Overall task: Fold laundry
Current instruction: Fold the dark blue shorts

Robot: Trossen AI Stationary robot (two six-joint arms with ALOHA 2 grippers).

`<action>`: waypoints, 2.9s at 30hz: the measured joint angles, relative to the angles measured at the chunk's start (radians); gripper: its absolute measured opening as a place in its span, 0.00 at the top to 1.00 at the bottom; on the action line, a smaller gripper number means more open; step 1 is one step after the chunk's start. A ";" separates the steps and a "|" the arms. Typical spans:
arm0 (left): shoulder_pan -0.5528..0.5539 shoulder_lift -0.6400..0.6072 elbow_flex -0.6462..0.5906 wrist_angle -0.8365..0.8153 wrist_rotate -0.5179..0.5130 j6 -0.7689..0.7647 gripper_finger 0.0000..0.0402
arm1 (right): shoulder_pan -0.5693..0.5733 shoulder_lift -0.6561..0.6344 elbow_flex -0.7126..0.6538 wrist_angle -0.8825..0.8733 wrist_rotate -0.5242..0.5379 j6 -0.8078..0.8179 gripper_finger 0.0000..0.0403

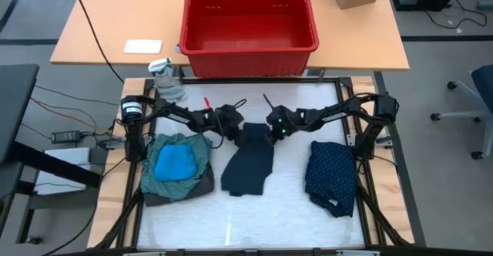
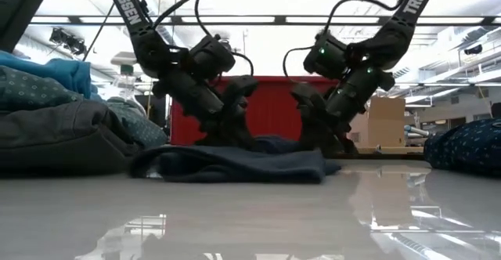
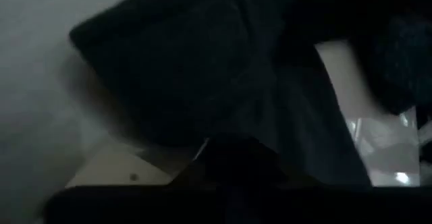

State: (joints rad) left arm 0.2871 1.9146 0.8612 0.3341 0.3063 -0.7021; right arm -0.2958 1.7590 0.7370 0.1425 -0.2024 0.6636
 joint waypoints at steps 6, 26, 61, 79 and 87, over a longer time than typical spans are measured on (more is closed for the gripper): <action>0.080 -0.098 0.022 0.021 0.030 0.108 0.99 | -0.079 -0.109 0.020 -0.134 0.034 -0.183 0.97; 0.070 -0.372 0.382 -0.418 -0.049 0.646 1.00 | -0.034 -0.550 0.290 -0.499 0.280 -0.658 0.98; -0.002 -0.186 0.233 -0.556 -0.072 0.036 0.85 | -0.040 -0.249 -0.151 0.007 -0.100 -0.103 0.50; -0.021 -0.239 0.339 -0.877 -0.023 -0.091 0.56 | -0.045 -0.195 -0.148 0.356 -0.414 -0.136 0.41; -0.193 -0.233 0.357 -0.806 -0.168 -0.118 0.63 | -0.043 0.042 -0.141 0.387 -0.265 -0.106 0.47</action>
State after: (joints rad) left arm 0.0945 1.6820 1.2179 -0.4715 0.1387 -0.8206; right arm -0.3391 1.8014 0.5955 0.5293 -0.4669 0.5580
